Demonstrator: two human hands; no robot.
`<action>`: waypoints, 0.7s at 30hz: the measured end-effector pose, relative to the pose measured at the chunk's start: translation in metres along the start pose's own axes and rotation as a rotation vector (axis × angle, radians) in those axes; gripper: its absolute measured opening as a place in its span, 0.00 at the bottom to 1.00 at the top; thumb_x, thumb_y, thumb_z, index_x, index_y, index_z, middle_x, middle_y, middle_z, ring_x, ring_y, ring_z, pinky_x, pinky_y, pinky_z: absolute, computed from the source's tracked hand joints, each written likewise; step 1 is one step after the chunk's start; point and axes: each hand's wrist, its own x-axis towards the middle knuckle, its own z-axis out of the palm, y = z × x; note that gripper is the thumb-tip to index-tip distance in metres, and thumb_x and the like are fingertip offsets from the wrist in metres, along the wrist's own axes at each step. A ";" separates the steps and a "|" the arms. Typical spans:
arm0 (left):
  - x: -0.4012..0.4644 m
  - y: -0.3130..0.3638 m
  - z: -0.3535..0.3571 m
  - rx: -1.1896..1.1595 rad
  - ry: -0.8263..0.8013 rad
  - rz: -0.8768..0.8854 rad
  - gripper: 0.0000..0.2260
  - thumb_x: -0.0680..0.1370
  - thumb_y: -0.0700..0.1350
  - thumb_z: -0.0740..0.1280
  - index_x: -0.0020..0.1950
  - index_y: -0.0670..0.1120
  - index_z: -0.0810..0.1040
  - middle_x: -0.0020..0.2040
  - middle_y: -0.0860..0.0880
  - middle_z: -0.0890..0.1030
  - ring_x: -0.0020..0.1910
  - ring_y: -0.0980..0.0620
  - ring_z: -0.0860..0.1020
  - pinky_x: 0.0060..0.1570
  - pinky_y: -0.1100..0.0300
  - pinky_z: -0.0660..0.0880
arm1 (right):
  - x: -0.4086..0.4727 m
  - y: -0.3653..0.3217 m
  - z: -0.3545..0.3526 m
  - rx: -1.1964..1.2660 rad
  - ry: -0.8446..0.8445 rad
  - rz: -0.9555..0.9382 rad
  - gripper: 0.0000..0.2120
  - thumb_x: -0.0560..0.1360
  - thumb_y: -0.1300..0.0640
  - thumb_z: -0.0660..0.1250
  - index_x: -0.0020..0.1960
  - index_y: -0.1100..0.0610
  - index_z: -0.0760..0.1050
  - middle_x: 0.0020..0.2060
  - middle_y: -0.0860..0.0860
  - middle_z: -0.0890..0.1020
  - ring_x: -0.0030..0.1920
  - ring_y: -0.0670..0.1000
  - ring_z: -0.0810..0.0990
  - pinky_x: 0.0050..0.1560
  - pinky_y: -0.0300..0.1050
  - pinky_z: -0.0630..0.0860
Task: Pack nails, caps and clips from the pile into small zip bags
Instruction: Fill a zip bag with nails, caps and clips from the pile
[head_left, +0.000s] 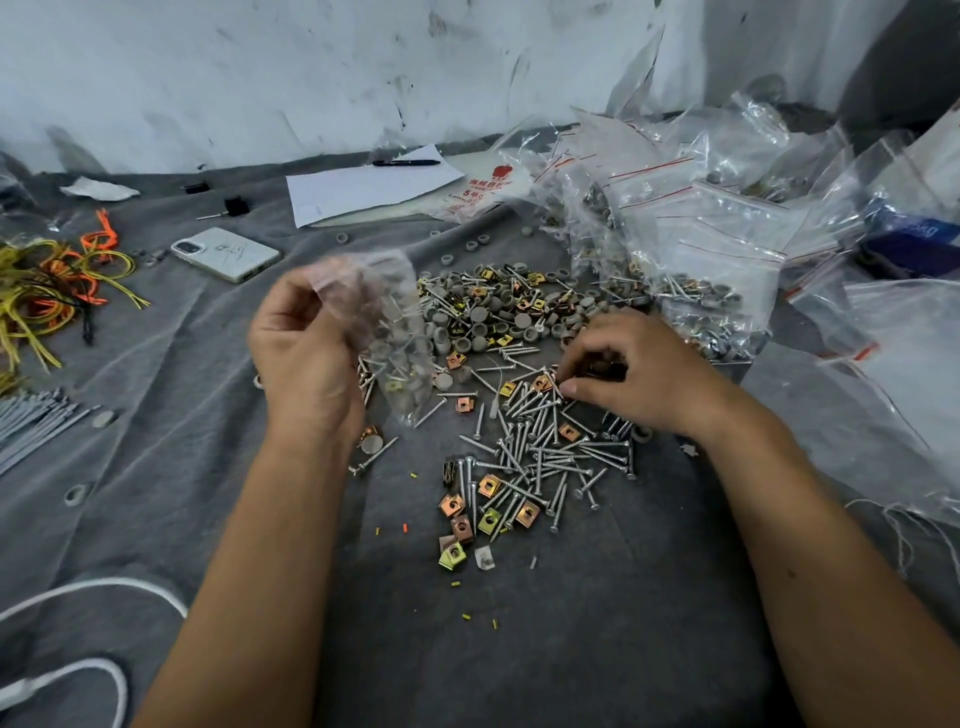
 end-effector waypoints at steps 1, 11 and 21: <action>-0.001 -0.001 0.001 0.002 0.019 -0.021 0.07 0.80 0.32 0.68 0.49 0.43 0.80 0.45 0.46 0.83 0.40 0.53 0.80 0.42 0.60 0.79 | -0.001 0.000 0.000 -0.014 -0.025 0.016 0.07 0.73 0.49 0.78 0.48 0.48 0.84 0.48 0.47 0.79 0.53 0.49 0.75 0.56 0.50 0.74; 0.006 0.006 -0.001 -0.244 0.016 -0.216 0.08 0.79 0.30 0.66 0.50 0.43 0.78 0.45 0.46 0.81 0.42 0.53 0.81 0.40 0.62 0.82 | -0.002 -0.002 -0.001 0.096 0.063 -0.001 0.06 0.74 0.56 0.77 0.45 0.46 0.83 0.44 0.40 0.80 0.47 0.38 0.78 0.49 0.39 0.72; 0.014 0.000 -0.012 -0.149 0.246 -0.295 0.09 0.79 0.31 0.68 0.56 0.41 0.80 0.40 0.46 0.84 0.33 0.54 0.83 0.31 0.63 0.80 | -0.004 -0.006 -0.004 0.086 -0.079 0.059 0.09 0.71 0.51 0.79 0.50 0.46 0.84 0.51 0.46 0.78 0.55 0.48 0.77 0.59 0.50 0.74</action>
